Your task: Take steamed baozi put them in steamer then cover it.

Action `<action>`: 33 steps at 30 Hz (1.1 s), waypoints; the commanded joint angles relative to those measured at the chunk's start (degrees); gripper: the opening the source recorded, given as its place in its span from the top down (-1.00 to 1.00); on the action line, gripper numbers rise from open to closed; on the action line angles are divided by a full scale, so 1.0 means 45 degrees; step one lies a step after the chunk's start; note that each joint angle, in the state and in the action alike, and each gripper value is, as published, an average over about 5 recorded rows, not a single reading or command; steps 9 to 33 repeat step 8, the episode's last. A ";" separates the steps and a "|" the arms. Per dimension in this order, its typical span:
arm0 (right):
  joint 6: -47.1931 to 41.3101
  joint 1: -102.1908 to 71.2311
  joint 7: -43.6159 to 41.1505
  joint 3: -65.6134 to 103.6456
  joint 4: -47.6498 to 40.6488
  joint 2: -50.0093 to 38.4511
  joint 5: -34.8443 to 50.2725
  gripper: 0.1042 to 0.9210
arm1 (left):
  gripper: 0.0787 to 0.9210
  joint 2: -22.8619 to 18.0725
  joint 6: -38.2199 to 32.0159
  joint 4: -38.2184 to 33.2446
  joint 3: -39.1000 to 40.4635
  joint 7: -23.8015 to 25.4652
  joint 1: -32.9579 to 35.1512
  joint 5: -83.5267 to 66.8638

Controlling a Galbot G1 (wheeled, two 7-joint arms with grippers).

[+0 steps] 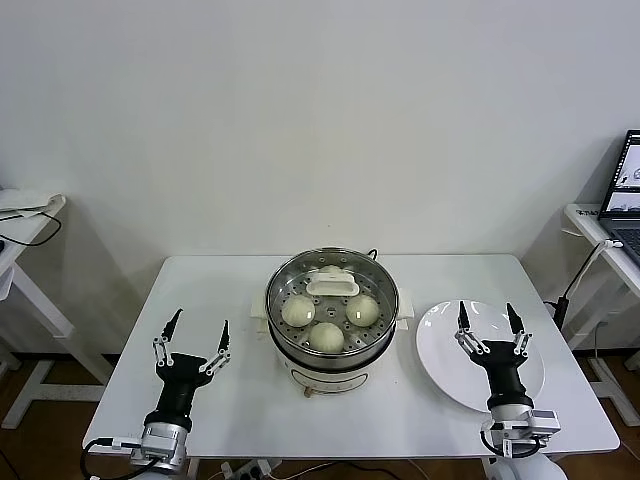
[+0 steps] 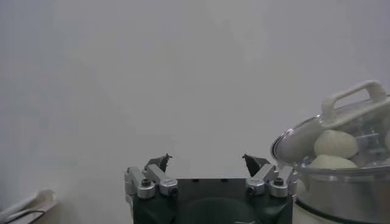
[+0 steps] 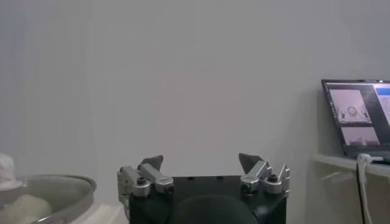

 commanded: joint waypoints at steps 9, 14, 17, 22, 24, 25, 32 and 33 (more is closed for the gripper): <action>-0.0027 0.0008 0.0177 0.0067 0.0004 0.0081 -0.0305 -0.76 | -0.77 -0.0048 -0.0343 0.0386 0.0122 0.0035 0.0221 -0.0285; -0.0027 0.0008 0.0177 0.0067 0.0004 0.0081 -0.0305 -0.76 | -0.77 -0.0048 -0.0343 0.0386 0.0122 0.0035 0.0221 -0.0285; -0.0027 0.0008 0.0177 0.0067 0.0004 0.0081 -0.0305 -0.76 | -0.77 -0.0048 -0.0343 0.0386 0.0122 0.0035 0.0221 -0.0285; -0.0027 0.0008 0.0177 0.0067 0.0004 0.0081 -0.0305 -0.76 | -0.77 -0.0048 -0.0343 0.0386 0.0122 0.0035 0.0221 -0.0285; -0.0027 0.0008 0.0177 0.0067 0.0004 0.0081 -0.0305 -0.76 | -0.77 -0.0048 -0.0343 0.0386 0.0122 0.0035 0.0221 -0.0285; -0.0027 0.0008 0.0177 0.0067 0.0004 0.0081 -0.0305 -0.76 | -0.77 -0.0048 -0.0343 0.0386 0.0122 0.0035 0.0221 -0.0285; -0.0027 0.0008 0.0177 0.0067 0.0004 0.0081 -0.0305 -0.76 | -0.77 -0.0048 -0.0343 0.0386 0.0122 0.0035 0.0221 -0.0285; -0.0027 0.0008 0.0177 0.0067 0.0004 0.0081 -0.0305 -0.76 | -0.77 -0.0048 -0.0343 0.0386 0.0122 0.0035 0.0221 -0.0285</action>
